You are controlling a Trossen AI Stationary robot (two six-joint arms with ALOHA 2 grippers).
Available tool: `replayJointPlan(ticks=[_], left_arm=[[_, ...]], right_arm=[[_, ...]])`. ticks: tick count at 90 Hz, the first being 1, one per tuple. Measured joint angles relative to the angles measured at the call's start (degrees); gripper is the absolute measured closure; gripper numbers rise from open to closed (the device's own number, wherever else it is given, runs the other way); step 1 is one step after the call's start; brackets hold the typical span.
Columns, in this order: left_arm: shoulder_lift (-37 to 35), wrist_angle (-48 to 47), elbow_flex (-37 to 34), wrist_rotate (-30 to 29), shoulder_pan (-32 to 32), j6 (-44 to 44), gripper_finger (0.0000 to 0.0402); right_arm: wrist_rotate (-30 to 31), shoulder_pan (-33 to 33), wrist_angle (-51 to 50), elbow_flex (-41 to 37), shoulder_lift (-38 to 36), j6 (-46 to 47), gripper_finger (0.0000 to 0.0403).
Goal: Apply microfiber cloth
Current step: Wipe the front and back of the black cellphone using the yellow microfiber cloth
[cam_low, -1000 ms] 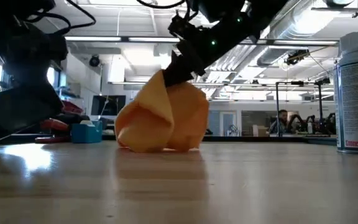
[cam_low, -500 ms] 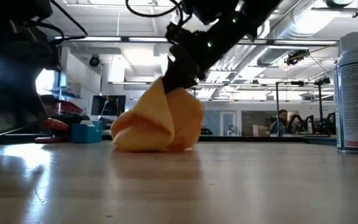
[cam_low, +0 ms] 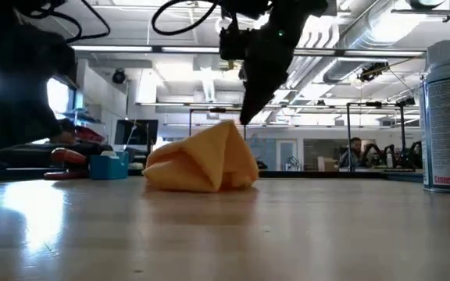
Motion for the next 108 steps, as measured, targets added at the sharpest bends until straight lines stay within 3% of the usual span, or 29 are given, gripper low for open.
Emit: replayJointPlan(ticks=[23, 45, 59, 70, 99, 108], left_arm=[[0.3, -1.85, -0.13, -5.59, 1.71, -13.31, 0.0387], [3.59, -1.57, -0.28, -7.36, 6.02, -17.09, 0.0387], [8.04, -1.16, -0.31, -7.57, 9.59, -12.26, 0.0386], [10.66, -1.32, -0.31, -7.36, 12.13, -7.99, 0.0372], [12.95, -4.06, -0.08, -4.19, 19.58, 4.48, 0.0283], [12.52, -6.19, 2.45, -5.4, 21.56, 10.49, 0.0259]], right_arm=[[0.88, 4.09, -1.86, 1.42, -0.02, 5.35, 0.0106], [7.83, 13.15, 8.85, 1.25, -0.02, 3.38, 0.0106], [13.89, 16.85, 15.87, 1.27, 0.6, -0.06, 0.0107], [13.14, 16.86, 18.95, 1.25, 2.54, -2.02, 0.0107], [11.69, 14.73, 18.07, 1.2, 6.43, -4.01, 0.0107], [15.17, 14.73, 16.55, 1.2, 6.18, -5.72, 0.0107]])
